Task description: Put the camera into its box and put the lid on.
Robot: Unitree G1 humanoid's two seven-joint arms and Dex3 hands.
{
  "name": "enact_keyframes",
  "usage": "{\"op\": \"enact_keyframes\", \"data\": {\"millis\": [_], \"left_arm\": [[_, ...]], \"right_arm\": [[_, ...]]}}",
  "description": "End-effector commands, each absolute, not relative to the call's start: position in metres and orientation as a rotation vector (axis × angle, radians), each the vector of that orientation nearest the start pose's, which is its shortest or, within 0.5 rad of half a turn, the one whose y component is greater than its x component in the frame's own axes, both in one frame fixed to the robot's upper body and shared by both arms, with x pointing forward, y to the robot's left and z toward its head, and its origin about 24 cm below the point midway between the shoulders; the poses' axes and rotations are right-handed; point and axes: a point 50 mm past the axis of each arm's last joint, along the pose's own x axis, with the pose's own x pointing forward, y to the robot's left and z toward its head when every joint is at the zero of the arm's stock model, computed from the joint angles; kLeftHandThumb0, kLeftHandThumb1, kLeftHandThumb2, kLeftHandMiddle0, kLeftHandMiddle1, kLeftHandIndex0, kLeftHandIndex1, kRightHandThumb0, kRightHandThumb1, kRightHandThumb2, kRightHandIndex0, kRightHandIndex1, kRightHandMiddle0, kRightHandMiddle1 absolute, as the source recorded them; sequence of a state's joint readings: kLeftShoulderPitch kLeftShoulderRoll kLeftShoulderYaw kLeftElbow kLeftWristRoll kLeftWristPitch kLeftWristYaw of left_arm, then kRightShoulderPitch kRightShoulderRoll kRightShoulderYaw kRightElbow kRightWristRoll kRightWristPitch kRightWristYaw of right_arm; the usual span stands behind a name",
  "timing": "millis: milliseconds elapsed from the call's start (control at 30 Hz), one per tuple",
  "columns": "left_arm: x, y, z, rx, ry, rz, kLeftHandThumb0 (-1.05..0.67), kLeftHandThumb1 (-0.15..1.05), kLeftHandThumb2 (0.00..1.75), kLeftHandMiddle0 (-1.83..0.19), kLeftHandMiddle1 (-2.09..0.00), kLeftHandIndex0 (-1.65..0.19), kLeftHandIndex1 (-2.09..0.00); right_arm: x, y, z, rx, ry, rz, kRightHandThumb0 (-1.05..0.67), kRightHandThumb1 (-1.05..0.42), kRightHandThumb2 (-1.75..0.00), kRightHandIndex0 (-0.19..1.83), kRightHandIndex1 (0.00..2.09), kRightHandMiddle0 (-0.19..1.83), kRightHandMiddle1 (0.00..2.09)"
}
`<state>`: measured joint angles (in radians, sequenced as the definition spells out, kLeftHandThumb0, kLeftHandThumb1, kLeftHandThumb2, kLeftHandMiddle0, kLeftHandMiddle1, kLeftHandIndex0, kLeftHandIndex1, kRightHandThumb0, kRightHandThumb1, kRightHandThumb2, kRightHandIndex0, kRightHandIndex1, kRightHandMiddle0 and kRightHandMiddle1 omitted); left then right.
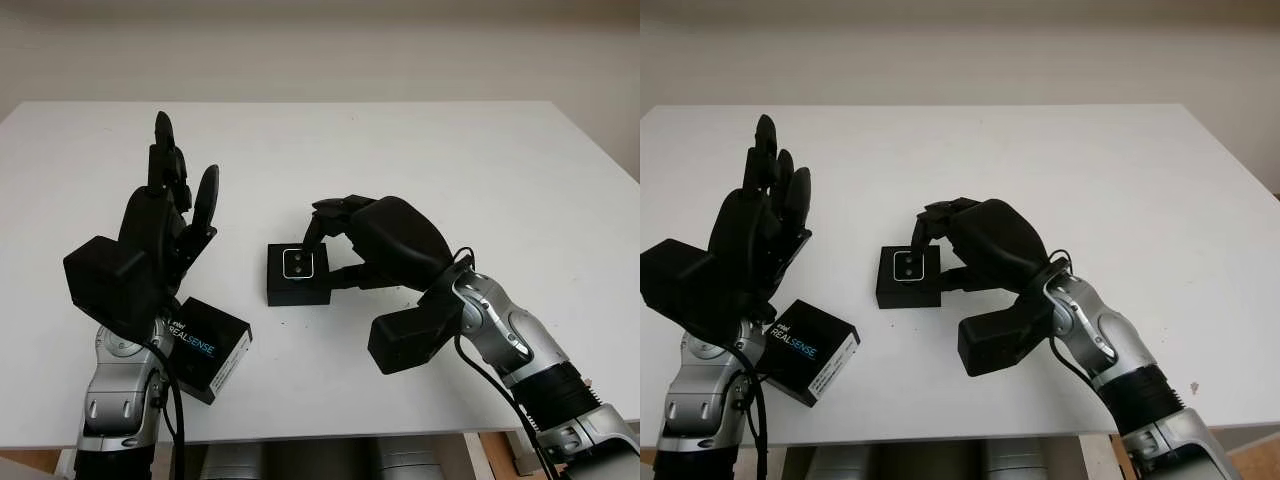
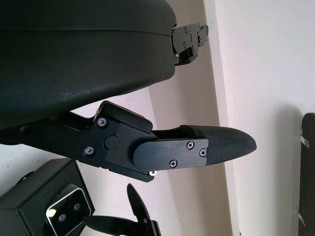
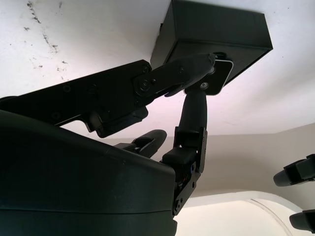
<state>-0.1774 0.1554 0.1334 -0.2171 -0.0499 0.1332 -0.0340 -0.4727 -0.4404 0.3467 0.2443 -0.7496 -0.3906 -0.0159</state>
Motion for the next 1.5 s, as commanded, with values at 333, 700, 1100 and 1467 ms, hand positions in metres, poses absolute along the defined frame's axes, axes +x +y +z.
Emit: {"op": "enact_keyframes", "data": {"millis": [333, 700, 1100, 1467], "left_arm": [[0.274, 0.189, 0.134, 0.101, -0.279, 0.044, -0.78, 1.05, 0.49, 0.19, 0.0, 0.19, -0.01], [0.274, 0.189, 0.133, 0.103, -0.28, 0.048, -0.79, 1.05, 0.49, 0.19, 0.0, 0.19, -0.01], [0.275, 0.189, 0.135, 0.118, -0.28, 0.047, -0.81, 1.05, 0.48, 0.19, 0.0, 0.19, -0.02], [0.277, 0.189, 0.135, 0.113, -0.284, 0.034, -0.8, 1.05, 0.49, 0.19, 0.0, 0.19, 0.0]], "right_arm": [[0.32, -0.107, 0.108, -1.257, -0.569, 0.474, -0.61, -0.97, -0.06, 0.44, 0.21, 0.39, 1.1], [0.325, -0.105, 0.109, -1.256, -0.583, 0.458, -0.6, -0.96, -0.05, 0.43, 0.2, 0.3, 0.92], [0.325, -0.105, 0.113, -1.236, -0.618, 0.446, -0.62, -0.95, -0.05, 0.46, 0.24, 0.28, 0.94], [0.319, -0.102, 0.121, -1.185, -0.658, 0.45, -0.63, -0.96, -0.05, 0.23, 0.76, 0.21, 1.12]]}}
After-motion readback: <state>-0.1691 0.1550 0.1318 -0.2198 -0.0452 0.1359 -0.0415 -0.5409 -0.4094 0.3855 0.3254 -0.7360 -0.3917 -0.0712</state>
